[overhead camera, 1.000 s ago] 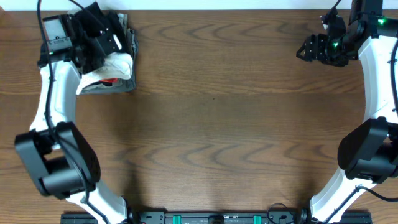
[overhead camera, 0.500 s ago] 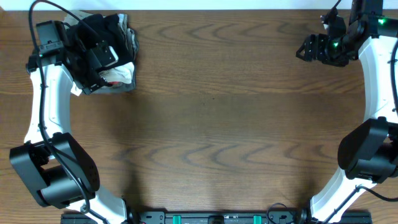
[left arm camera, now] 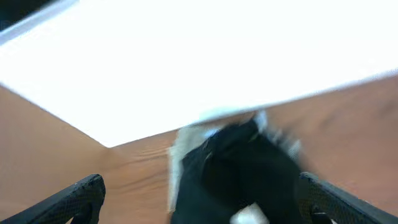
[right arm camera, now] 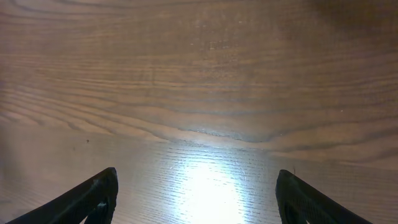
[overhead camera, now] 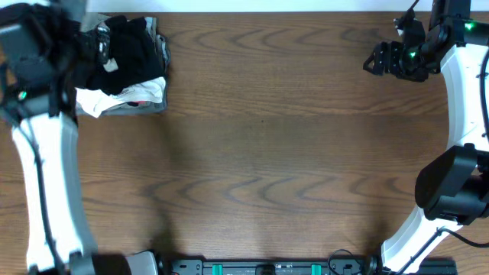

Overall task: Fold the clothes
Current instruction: 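Lower the black shirt onto the stack and open the left gripper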

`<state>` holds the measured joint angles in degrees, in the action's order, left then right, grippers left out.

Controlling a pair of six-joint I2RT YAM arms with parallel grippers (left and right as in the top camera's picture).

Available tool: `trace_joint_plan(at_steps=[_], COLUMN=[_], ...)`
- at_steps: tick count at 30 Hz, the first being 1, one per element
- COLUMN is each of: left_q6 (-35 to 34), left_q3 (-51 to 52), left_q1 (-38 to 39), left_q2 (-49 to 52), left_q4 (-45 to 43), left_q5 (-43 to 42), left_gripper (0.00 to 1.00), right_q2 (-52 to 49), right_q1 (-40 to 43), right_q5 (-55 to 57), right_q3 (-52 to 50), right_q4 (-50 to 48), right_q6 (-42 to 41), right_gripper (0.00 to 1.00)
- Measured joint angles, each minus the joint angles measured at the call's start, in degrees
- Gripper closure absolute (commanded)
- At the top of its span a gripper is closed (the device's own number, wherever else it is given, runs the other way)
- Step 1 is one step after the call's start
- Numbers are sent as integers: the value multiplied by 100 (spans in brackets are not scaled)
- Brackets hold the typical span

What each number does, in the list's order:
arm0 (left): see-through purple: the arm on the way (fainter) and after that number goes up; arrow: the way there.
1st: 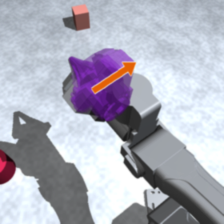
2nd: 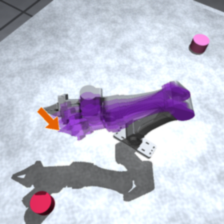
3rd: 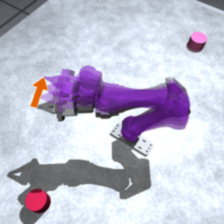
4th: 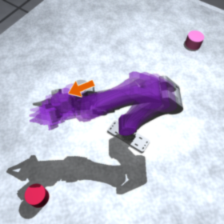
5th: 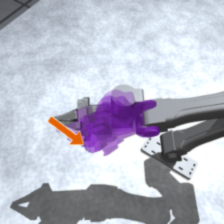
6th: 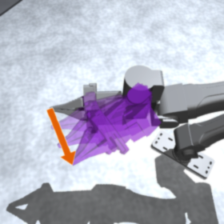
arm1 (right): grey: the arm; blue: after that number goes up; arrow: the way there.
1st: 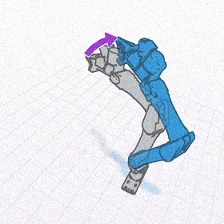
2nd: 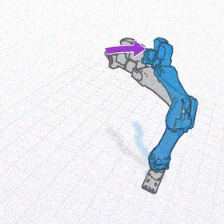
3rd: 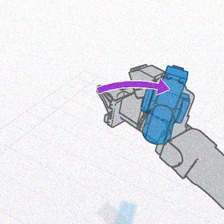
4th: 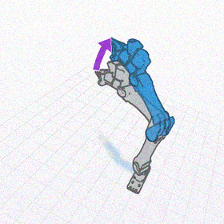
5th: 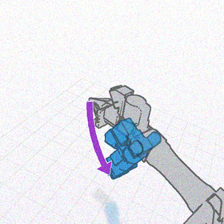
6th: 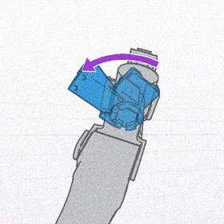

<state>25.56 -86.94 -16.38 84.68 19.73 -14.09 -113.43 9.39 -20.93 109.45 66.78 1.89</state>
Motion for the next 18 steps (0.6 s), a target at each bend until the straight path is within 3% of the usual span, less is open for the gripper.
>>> trace_joint_plan(at_steps=[7, 11, 18], left_q6=[-1873, -2514, -3202], left_q3=[-79, -79, -63], left_q1=[2, 66, 479], left_q2=[-356, 249, 1753], left_q4=[57, -339, -1740], left_q5=[-407, -402, 719], left_gripper=[2, 0, 1], right_q2=[0, 0, 0], right_q1=[0, 0, 0], right_q5=[0, -2, -2], right_q3=[0, 0, 0], right_q4=[-9, -22, -13], right_q6=[0, 0, 2], right_gripper=[20, 20, 20])
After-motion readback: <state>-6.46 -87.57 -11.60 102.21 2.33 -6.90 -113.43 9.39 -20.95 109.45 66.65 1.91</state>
